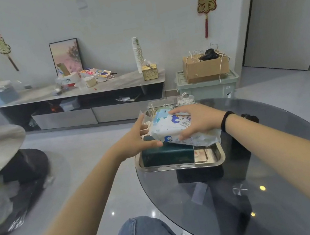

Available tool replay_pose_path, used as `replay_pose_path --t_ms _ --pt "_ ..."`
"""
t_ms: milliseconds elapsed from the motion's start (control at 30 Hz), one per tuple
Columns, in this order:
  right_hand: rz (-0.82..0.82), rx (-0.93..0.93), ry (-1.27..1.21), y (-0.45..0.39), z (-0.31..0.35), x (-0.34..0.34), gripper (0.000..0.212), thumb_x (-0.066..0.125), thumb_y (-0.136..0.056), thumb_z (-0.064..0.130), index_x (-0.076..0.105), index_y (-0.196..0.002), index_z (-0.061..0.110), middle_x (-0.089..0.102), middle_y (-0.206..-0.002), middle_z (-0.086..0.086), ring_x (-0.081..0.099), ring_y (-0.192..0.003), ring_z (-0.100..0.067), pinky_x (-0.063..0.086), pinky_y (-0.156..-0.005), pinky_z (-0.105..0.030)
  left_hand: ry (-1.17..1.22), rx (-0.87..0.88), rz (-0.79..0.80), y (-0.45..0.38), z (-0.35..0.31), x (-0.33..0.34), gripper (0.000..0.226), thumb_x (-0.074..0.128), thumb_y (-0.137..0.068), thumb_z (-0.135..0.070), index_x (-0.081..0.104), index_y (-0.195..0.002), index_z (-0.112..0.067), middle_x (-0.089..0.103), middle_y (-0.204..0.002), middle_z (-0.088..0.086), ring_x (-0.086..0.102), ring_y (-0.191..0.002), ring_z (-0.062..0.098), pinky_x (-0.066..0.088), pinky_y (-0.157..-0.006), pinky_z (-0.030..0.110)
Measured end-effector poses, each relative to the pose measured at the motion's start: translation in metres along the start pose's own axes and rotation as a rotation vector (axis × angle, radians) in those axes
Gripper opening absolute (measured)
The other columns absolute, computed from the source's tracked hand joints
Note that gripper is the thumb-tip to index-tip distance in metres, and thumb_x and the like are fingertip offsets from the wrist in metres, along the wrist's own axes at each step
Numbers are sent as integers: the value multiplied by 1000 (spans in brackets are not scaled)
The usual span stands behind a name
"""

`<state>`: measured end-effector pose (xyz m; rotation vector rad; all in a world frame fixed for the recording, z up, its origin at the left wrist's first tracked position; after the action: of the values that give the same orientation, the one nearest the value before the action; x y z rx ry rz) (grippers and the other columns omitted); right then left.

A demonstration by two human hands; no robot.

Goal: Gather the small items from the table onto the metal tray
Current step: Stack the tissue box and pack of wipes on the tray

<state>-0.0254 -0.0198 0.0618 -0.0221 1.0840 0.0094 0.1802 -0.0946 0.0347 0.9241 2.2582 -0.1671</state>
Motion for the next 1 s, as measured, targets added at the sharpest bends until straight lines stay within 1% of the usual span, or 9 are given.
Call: replay_pose_path --t_ms 67,133,300,433,500,633,800,867,1000 --pt "48 -30 -4 -14 10 6 81 79 -67 38 39 -137 32 42 -143 6 43 -119 -13 32 -92 -22 31 16 31 1 0 -5 107 73 -79 -24 -6 -150 -34 28 -155 1 40 -133 21 44 -100 34" --pt "85 -54 23 -26 15 14 82 79 -67 38 39 -137 33 42 -143 6 42 -124 -15 32 -93 -23 13 47 29 2 2 -6 106 73 -79 -24 -4 -150 -35 26 -154 -2 41 -124 16 44 -95 28" --pt "148 -101 79 -36 15 25 81 76 -69 46 36 -139 35 45 -143 7 42 -127 -18 31 -102 -29 -156 57 -22 -2 16 -3 84 73 -79 -35 24 -147 -29 32 -148 6 38 -132 24 35 -111 38" --pt "176 -103 266 -34 9 32 81 61 -74 61 20 -142 46 27 -154 4 31 -135 -27 23 -111 -47 -197 39 -21 -1 17 1 78 68 -83 -34 24 -146 -28 29 -149 6 36 -132 24 33 -107 33" --pt "140 -92 280 -32 9 33 79 56 -74 67 21 -142 46 22 -156 4 28 -138 -27 21 -113 -49 -219 25 -7 -1 15 0 79 67 -83 -36 22 -147 -27 28 -150 6 36 -131 23 35 -105 32" --pt "-37 -9 196 -23 14 32 59 44 -83 63 35 -138 43 30 -154 5 30 -138 -28 22 -111 -45 -152 -27 -38 3 9 -2 74 67 -83 -35 26 -145 -24 27 -150 5 39 -129 23 41 -98 30" --pt "-15 26 240 -19 15 48 58 33 -86 64 27 -141 45 25 -155 8 22 -139 -35 17 -111 -52 -84 -75 -42 6 7 -3 69 68 -83 -33 30 -141 -24 29 -147 5 42 -120 20 49 -93 31" --pt "-27 37 202 -17 11 45 58 32 -86 64 27 -140 45 22 -156 6 19 -141 -35 13 -113 -53 -39 -81 -29 7 5 -3 67 64 -85 -36 29 -141 -23 29 -146 5 44 -118 19 48 -94 30" --pt "-278 194 -263 -11 -5 42 61 27 -89 62 36 -141 31 30 -154 -1 19 -144 -25 10 -117 -48 228 -137 -119 11 -2 -3 61 37 -94 -51 26 -144 -19 38 -149 7 47 -127 23 42 -103 37"
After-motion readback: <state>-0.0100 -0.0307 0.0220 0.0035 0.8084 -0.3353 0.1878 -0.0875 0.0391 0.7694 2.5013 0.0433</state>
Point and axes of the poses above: each hand's wrist, its own y-axis away from the middle knuckle, its own x-axis out of the palm, z = x × y, the point moved 1 cm from there along -y, towards the middle knuckle
